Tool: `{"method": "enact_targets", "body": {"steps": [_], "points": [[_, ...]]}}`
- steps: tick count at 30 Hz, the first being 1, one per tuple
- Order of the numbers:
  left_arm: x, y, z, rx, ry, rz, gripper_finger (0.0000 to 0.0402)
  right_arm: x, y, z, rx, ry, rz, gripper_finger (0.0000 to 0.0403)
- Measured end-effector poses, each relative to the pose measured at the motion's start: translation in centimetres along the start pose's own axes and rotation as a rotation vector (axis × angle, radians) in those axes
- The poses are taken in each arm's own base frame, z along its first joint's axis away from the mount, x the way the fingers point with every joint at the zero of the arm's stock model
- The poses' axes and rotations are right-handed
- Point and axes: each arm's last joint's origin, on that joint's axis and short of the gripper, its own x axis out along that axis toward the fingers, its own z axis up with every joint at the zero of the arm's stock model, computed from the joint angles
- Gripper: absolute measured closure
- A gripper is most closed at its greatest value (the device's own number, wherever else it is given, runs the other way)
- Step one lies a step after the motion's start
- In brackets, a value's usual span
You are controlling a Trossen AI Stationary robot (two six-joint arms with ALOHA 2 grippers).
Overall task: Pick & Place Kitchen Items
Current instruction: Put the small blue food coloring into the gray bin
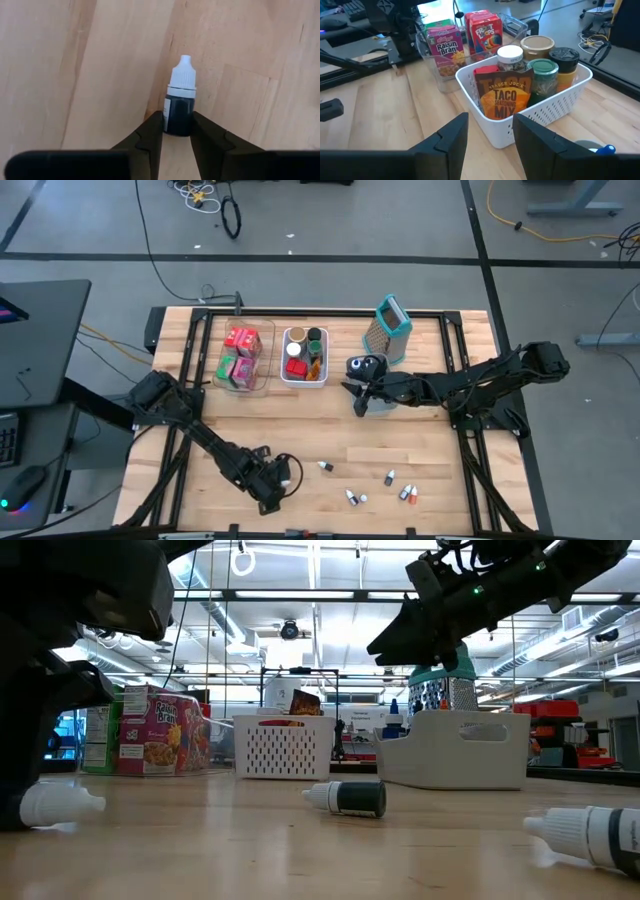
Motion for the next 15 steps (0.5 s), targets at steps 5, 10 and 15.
{"method": "enact_targets", "body": {"steps": [5,10,15], "points": [[0.05,0.21,0.29,-0.011,0.017,-0.011,0.0304,0.0,0.0,0.0,0.0,0.0,0.0,0.0239],[0.06,0.23,0.31,0.006,0.016,-0.012,0.0304,0.0,0.0,0.0,0.0,0.0,0.0,0.0239],[0.08,0.25,0.34,0.021,0.015,-0.011,0.0304,0.0,0.0,0.0,0.0,0.0,0.0,0.0239]]}}
